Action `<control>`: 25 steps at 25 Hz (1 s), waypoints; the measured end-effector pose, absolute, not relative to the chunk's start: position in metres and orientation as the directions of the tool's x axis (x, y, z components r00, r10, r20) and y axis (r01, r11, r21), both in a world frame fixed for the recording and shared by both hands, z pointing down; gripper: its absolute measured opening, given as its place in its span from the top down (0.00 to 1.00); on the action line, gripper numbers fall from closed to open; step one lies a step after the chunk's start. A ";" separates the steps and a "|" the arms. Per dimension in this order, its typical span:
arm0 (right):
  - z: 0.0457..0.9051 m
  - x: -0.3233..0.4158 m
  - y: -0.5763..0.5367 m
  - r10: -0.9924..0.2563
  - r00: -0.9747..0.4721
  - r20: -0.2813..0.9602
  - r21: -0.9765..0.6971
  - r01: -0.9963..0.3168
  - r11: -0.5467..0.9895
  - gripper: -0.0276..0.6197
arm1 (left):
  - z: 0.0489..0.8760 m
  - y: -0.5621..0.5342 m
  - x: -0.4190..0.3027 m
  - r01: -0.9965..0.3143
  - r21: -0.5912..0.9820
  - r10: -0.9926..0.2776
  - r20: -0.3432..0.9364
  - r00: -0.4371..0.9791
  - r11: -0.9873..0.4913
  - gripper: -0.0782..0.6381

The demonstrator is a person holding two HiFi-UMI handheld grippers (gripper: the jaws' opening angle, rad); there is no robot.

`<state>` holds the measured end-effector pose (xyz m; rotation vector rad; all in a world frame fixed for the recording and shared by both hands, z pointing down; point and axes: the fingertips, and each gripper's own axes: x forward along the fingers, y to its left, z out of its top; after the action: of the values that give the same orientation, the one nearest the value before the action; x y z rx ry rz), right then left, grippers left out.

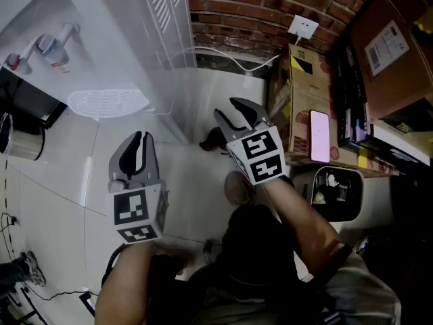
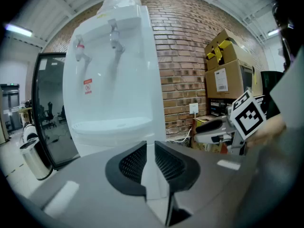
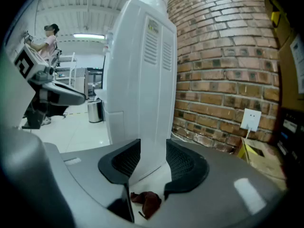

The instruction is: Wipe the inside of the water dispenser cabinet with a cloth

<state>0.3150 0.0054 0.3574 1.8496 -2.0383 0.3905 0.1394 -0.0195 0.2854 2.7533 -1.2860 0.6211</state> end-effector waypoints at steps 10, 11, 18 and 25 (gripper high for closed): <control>0.543 0.340 -0.034 -0.748 -0.060 0.661 -0.011 -0.997 0.071 0.58 | 0.331 -0.043 0.152 -0.725 -0.132 -0.695 0.443 0.567 -0.676 0.83; 0.560 0.339 -0.035 -0.728 -0.064 0.683 -0.013 -0.997 0.075 0.57 | 0.335 -0.044 0.153 -0.723 -0.134 -0.691 0.451 0.565 -0.678 0.83; 0.674 0.333 -0.027 -0.520 -0.091 0.850 -0.031 -0.992 0.123 0.50 | 0.338 -0.038 0.161 -0.713 -0.124 -0.673 0.471 0.570 -0.691 0.78; 0.710 0.322 0.001 -0.391 -0.125 0.912 -0.098 -0.991 0.088 0.73 | 0.331 -0.042 0.159 -0.736 -0.078 -0.673 0.476 0.566 -0.673 0.72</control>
<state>0.3224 0.0013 0.7105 1.3930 -1.6240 1.0216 0.1587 -0.0419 0.3312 2.6634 -1.2050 0.7257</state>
